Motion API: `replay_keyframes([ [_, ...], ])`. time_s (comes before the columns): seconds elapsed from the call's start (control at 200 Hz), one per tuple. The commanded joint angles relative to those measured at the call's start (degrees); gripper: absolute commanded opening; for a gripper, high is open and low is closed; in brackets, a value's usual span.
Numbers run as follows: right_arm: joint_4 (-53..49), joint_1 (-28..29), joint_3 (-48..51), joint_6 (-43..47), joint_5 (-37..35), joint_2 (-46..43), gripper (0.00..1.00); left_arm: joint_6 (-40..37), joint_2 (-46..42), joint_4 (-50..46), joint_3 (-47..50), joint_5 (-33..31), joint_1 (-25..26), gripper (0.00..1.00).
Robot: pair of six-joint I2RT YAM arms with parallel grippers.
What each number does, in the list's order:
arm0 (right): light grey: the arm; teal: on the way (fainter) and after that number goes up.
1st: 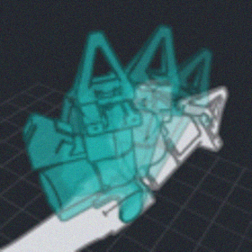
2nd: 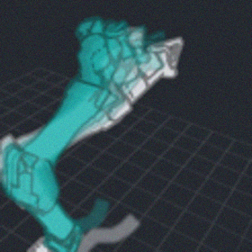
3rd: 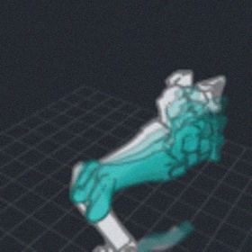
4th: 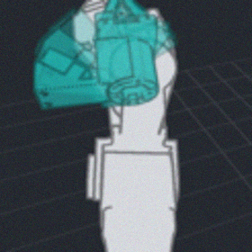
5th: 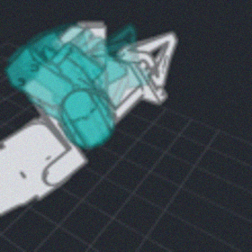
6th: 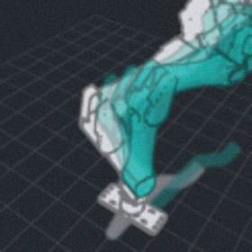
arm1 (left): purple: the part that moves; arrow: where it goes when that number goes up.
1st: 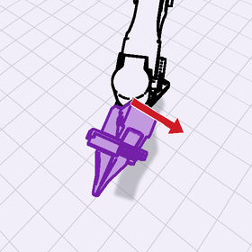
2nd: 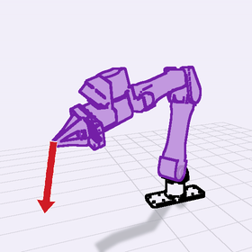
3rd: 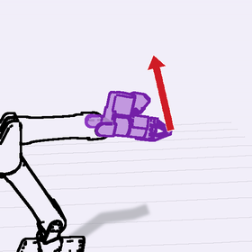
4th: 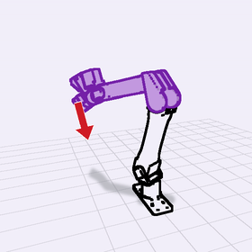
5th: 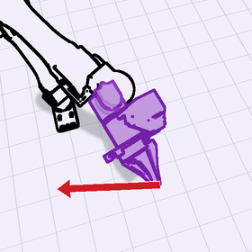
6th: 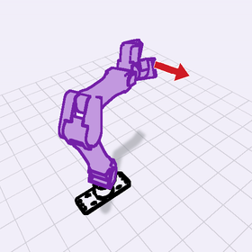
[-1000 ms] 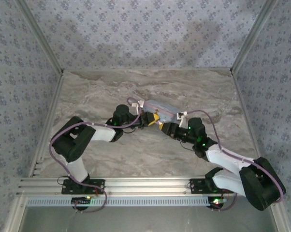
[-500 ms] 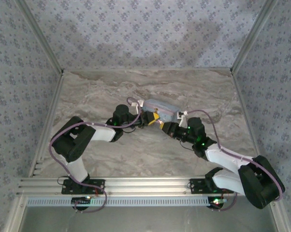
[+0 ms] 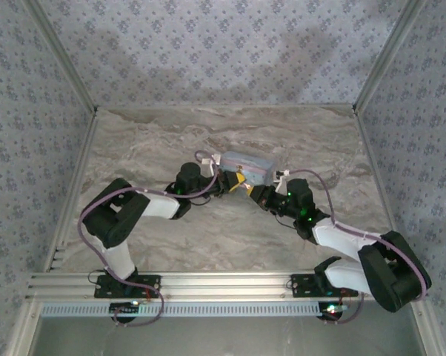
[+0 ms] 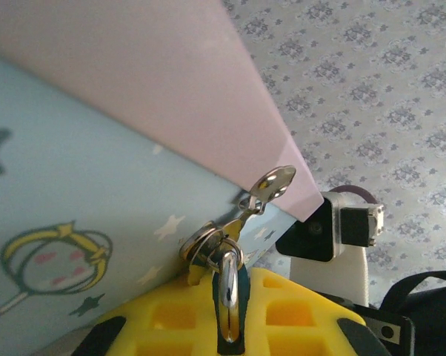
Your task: Unlock the padlock with the key
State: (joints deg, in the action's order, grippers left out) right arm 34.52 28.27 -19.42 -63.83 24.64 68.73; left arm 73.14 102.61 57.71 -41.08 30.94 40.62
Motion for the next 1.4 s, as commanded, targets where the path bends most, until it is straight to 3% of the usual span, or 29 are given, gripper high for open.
replay_keyframes([
  [0.0, 5.12, -1.34, -0.31, -0.58, -3.35, 1.26, 0.16, -0.16, 1.32, 7.63, 0.71, 6.1, 3.92, 0.0],
  [0.395, 5.46, -3.74, 5.49, 0.02, -3.29, 1.18, 0.28, 0.62, 5.74, 9.79, 0.81, 3.39, 3.99, 0.0],
  [0.864, 9.41, -3.72, 5.24, -1.47, -1.53, 3.6, 0.14, 1.66, 6.9, 10.79, -0.17, 3.2, 4.43, 0.0],
  [1.004, 9.67, -3.6, 5.23, -1.9, -1.69, 4.18, 0.2, 1.74, 7.41, 11.0, -0.14, 3.12, 5.12, 0.0],
  [1.254, 12.4, -3.1, 5.36, -2.61, -1.92, 6.27, 0.02, 2.79, 8.16, 12.65, -0.23, 2.9, 5.89, 0.0],
  [1.399, 12.83, -2.85, 5.37, -3.22, -4.52, 6.66, 0.01, 3.41, 8.11, 13.59, -0.14, 2.88, 6.51, 0.0],
])
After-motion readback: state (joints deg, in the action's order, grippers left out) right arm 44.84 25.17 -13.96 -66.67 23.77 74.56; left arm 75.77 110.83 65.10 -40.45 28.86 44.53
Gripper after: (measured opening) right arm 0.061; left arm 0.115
